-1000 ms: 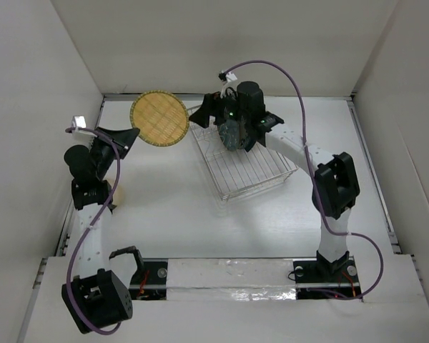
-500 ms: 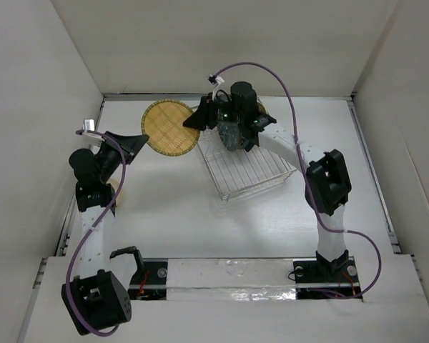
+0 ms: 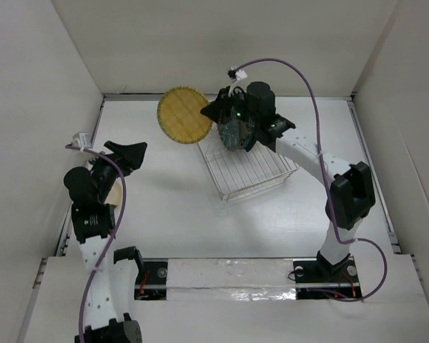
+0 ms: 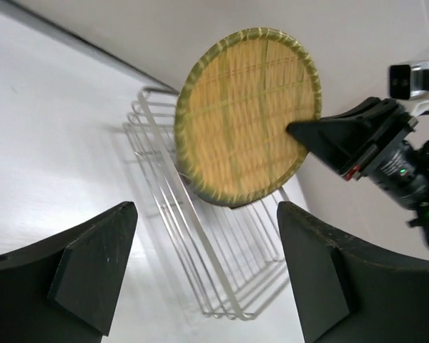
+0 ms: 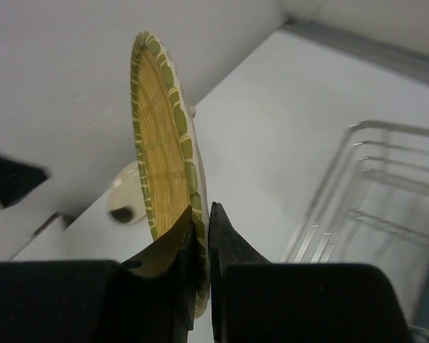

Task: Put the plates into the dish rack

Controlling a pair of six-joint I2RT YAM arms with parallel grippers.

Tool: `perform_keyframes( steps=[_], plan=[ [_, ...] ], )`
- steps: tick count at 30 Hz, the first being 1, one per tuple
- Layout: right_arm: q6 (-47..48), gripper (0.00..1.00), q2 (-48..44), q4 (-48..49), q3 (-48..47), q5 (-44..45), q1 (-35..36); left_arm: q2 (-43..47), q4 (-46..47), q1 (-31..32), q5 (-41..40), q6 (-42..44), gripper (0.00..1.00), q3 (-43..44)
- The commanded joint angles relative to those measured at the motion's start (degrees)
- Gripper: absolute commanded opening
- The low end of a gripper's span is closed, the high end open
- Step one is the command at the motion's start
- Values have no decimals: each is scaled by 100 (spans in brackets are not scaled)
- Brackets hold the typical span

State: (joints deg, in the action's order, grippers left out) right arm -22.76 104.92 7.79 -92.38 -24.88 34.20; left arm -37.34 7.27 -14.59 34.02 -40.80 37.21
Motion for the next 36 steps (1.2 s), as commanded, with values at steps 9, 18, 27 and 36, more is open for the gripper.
perform_keyframes(
  steps=[9, 18, 27, 36],
  plan=[
    [2574, 0, -113, -762, -808, 5361, 298, 694, -806, 245, -299, 1539, 63, -152],
    [3314, 0, 545, -990, -1160, 6364, 535, 614, -1148, 737, -238, 1786, 59, -109],
    [3454, 0, 951, -1104, -1239, 6593, 764, 623, -1228, 861, -352, 1812, 57, -91],
    [3033, 0, 890, -1175, -817, 6295, 817, 658, -1201, 861, -379, 1768, 57, -109]
  ],
)
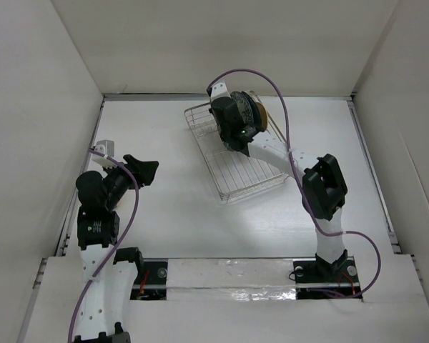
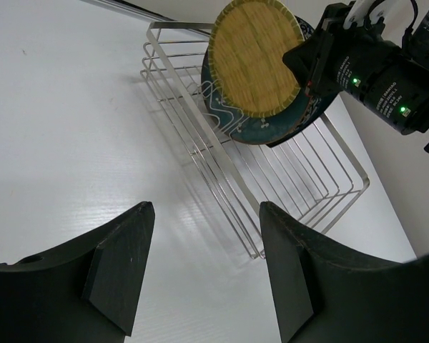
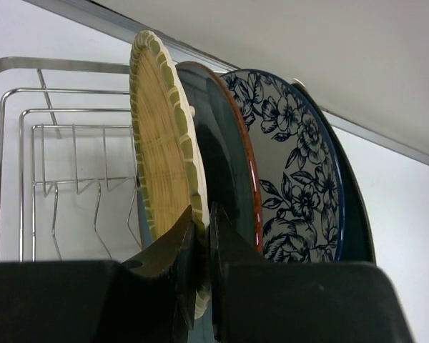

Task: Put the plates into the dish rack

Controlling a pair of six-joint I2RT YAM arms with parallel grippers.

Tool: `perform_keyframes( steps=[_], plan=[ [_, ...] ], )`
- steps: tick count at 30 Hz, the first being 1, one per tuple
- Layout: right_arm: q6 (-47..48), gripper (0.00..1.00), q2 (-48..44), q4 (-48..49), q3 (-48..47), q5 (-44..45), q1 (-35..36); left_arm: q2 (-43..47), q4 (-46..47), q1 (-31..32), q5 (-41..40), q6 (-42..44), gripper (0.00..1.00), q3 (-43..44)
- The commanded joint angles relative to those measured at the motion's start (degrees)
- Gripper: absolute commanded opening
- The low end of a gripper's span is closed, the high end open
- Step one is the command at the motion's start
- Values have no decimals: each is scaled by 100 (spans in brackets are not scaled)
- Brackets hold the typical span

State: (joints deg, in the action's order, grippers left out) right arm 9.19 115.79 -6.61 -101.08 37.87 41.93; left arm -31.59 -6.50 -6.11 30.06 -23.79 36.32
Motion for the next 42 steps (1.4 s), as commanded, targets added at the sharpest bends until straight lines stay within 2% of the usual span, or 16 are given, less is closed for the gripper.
perform_keyframes(
  steps=[1, 8, 11, 12, 15, 19, 21, 22, 23, 24, 27, 33, 35, 38, 39, 42],
  plan=[
    [-311, 0, -197, 205, 97, -51, 43, 92, 184, 13, 8, 68, 57, -19],
    [-910, 0, -48, -305, -148, -359, 43, 145, 158, 13, -62, 59, 57, -11],
    [-1235, 20, -56, -385, -202, -394, -71, 171, 123, 13, -132, 76, 57, 7],
    [-1270, 32, -100, -393, -193, -420, -71, 171, 123, 13, -132, 68, 56, 7],
    [-1306, 50, -416, -174, -18, -648, -124, 206, 132, 13, -176, 68, 56, 25],
    [-1341, 55, -846, 10, 114, -1088, -54, 250, 132, 13, -273, 59, 52, 68],
    [-1385, 55, -1118, 177, 246, -1385, 51, 294, 105, 13, -430, 59, 43, 112],
    [-1489, 47, -1242, 395, 420, -1814, 174, 329, 166, 13, -536, 33, 30, 147],
    [-1551, 47, -1243, 502, 483, -1818, 253, 347, 167, 13, -563, -11, 30, 165],
    [-1656, 29, -1251, 573, 519, -2366, 324, 364, 263, 13, -572, -64, 18, 191],
    [-2096, 0, -1033, 933, 432, -3552, 684, 417, 474, 13, -546, -309, 4, 428],
    [-2852, 0, 346, 960, -674, -4612, 1369, 488, 282, 13, -625, -346, 0, 1333],
    [-3193, 6, 828, 986, -913, -4692, 1423, 488, 176, 13, -624, -284, 0, 1571],
    [-3668, 33, 1313, 1039, -1343, -4998, 1476, 426, 26, 13, -502, -231, 0, 1791],
    [-3766, 46, 1663, 1004, -1501, -5191, 1545, 417, 9, 13, -388, -231, 1, 1817],
    [-4100, 60, 2331, 881, -2099, -5429, 1608, 365, -35, 13, -300, -249, 10, 1888]
  ],
)
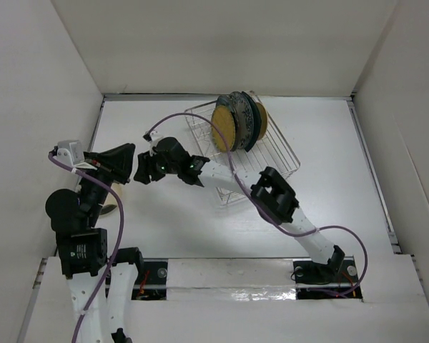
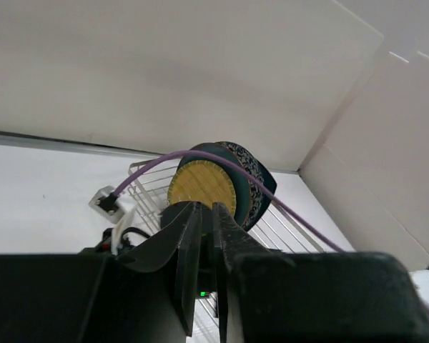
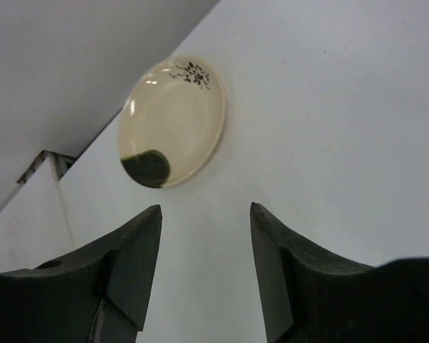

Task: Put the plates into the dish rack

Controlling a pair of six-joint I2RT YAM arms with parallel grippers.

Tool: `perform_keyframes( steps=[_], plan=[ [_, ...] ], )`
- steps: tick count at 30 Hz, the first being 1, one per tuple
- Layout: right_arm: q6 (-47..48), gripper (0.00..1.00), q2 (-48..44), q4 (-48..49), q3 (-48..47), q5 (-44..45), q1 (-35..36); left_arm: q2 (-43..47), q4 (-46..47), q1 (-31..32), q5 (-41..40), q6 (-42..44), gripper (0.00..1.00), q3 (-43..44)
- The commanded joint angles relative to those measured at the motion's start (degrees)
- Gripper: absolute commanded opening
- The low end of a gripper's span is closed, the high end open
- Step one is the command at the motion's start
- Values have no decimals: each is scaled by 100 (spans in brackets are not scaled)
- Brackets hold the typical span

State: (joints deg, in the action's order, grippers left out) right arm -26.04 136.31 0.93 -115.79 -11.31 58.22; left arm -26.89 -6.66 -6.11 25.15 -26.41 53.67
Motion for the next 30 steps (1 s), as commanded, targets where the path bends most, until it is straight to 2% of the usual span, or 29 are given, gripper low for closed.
perform_keyframes(
  steps=[1, 6, 9, 18, 24, 29, 30],
  plan=[
    [-656, 60, 430, 83, -777, -591, -21, -114, -37, 65, 184, 31, 11, 161],
    [-1078, 64, 1090, 74, -1358, -898, 93, -97, -283, 66, -27, 189, 14, 65],
    [-1482, 64, 1432, 311, -1542, -1214, 154, -53, -327, 66, -141, 216, 15, -67],
    [-2124, 64, 2504, 206, -2588, -1443, 392, -18, -416, 66, -212, 286, 18, -269],
    [-2300, 63, 2576, 13, -2861, -1215, 445, 61, -521, 66, -247, 330, 18, -234],
    [-2992, 58, 2743, 196, -2906, -1461, 498, 158, -521, 66, -308, 330, 19, -208],
    [-3151, 53, 2778, 267, -2853, -1523, 498, 167, -547, 66, -335, 347, 19, -208]
  ],
)
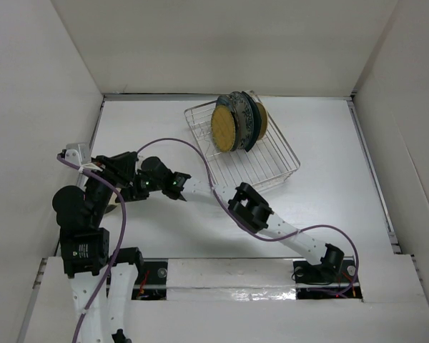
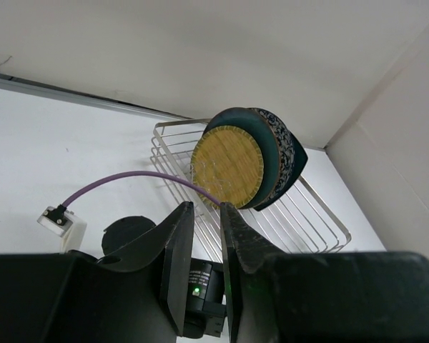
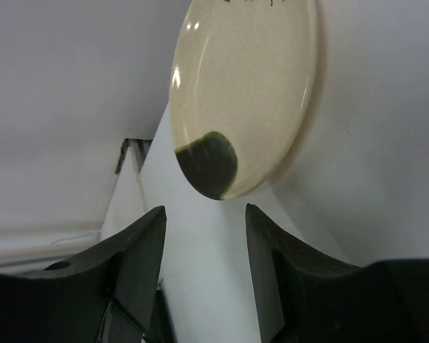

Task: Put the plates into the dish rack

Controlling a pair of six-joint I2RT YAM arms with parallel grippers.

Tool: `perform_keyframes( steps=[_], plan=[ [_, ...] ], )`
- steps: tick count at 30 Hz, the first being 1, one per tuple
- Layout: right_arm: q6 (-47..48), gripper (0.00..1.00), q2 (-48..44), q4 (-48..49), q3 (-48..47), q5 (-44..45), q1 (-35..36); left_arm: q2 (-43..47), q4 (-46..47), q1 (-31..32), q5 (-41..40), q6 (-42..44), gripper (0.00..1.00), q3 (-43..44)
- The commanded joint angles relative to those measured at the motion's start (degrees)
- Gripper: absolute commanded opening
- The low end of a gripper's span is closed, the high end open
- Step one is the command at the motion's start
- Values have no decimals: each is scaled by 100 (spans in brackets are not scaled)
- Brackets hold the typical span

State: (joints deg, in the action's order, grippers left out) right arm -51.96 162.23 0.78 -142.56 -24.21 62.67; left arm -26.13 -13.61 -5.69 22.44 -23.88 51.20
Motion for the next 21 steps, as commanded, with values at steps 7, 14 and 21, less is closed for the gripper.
perform_keyframes(
  steps=[7, 14, 21],
  plan=[
    [-1158, 27, 28, 827, 429, -128, 52, 196, -2, 24, -213, 234, 20, 65],
    [-1386, 0, -350, 1511, 1246, 135, 52, 257, -81, 77, -345, 322, 20, 57],
    [-1159, 0, -1404, 2462, 2713, 530, -54, 240, -72, 130, -625, 331, 21, -127]
  ],
)
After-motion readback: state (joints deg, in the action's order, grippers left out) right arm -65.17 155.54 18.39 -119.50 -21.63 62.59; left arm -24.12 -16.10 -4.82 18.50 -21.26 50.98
